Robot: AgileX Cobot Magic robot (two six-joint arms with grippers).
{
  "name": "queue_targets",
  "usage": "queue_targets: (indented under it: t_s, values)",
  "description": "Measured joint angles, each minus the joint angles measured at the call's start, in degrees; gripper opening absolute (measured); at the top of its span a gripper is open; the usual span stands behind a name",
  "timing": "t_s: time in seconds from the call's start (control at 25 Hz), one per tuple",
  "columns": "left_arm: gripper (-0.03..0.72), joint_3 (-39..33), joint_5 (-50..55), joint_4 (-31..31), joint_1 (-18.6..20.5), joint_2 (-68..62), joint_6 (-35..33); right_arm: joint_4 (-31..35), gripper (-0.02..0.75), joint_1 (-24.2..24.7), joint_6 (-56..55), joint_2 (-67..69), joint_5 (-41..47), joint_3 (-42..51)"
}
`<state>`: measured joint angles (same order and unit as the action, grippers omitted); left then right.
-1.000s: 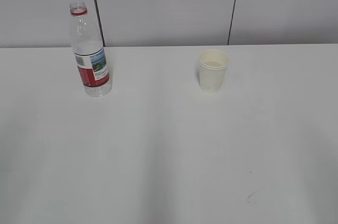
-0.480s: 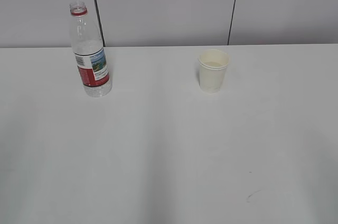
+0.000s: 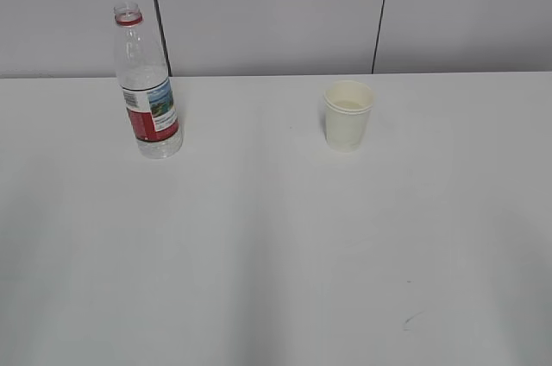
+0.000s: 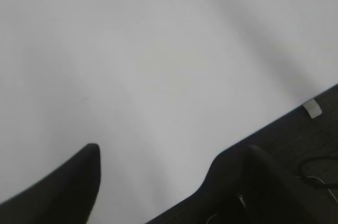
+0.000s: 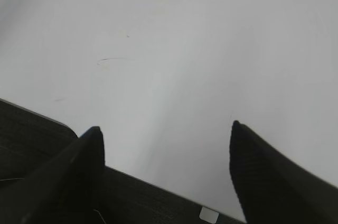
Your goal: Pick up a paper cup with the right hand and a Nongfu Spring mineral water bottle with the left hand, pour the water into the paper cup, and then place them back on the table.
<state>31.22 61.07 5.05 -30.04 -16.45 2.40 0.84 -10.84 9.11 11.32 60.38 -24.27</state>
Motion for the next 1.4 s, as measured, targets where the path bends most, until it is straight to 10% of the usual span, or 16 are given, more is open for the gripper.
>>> queue_targets:
  t_s: [0.24, 0.76, 1.4]
  values:
    - [0.496, 0.0, -0.1, -0.1, 2.6, 1.0, 0.0, 0.0, 0.546, 1.6, 0.0, -2.1, -0.1, 0.0]
    - [0.485, 0.0, 0.2, -0.1, 24.2, 15.0, 0.0, 0.0, 0.546, 14.8, 0.0, -11.8, -0.1, 0.0]
    - [0.462, 0.0, 0.5, -0.1, 27.2, 17.2, 0.0, 0.0, 0.546, 14.9, 0.0, -12.3, 0.0, 0.0]
